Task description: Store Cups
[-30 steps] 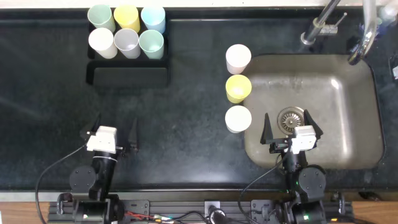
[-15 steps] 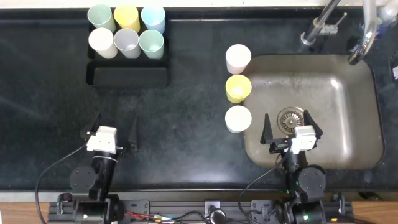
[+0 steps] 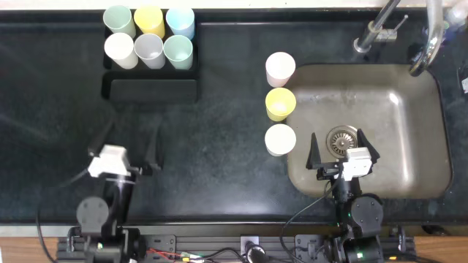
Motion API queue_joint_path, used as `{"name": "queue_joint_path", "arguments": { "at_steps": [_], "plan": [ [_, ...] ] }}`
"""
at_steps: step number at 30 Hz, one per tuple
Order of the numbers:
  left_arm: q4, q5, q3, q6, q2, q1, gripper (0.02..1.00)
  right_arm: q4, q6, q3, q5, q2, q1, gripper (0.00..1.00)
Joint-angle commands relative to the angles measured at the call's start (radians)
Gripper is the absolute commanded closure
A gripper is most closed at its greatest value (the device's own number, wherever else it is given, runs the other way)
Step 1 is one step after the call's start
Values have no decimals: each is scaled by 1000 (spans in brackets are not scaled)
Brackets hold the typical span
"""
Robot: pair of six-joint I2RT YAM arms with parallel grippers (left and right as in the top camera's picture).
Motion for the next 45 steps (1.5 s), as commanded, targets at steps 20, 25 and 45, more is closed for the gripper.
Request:
{"name": "queue_joint_path", "arguments": {
  "at_steps": [20, 25, 45],
  "plan": [
    [-1202, -244, 1939, -404, 1743, -591, 18, 4, 0, -13, 9, -9, -7, 1],
    [-1172, -157, 1939, -436, 1860, -599, 18, 4, 0, -13, 9, -9, -7, 3],
    [-1049, -229, 1961, -477, 1949, -604, 985, 4, 0, -13, 9, -9, -7, 3]
  ]
}}
